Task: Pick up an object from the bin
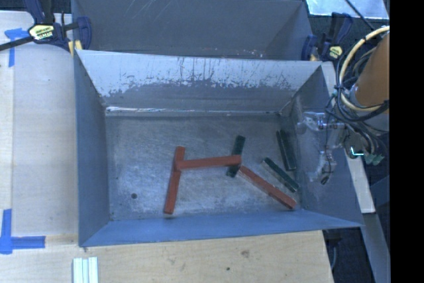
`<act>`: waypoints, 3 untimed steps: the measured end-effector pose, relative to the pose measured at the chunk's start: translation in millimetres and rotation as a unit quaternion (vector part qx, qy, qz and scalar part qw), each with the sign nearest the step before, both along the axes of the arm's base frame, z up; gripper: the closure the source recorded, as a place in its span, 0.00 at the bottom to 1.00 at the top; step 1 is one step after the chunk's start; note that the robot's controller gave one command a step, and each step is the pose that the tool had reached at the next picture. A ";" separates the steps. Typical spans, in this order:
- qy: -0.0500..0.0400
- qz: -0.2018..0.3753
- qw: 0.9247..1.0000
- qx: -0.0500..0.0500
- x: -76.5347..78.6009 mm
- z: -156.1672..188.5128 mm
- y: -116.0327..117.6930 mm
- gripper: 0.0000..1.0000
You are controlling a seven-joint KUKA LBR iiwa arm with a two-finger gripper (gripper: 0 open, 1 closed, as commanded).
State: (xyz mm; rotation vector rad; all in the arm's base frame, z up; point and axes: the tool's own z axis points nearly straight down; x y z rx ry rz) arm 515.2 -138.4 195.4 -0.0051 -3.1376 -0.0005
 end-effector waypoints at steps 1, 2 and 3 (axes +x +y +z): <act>0.000 -0.085 0.996 0.000 0.2 -118.9 101.6 0.00; -0.003 -0.086 0.996 0.000 2.0 -115.5 99.1 1.00; -0.007 -0.089 0.996 0.000 -7.4 -16.1 127.7 1.00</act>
Offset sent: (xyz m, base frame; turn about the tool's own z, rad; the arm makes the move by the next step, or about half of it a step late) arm 0.0015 0.0991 -0.1155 0.1740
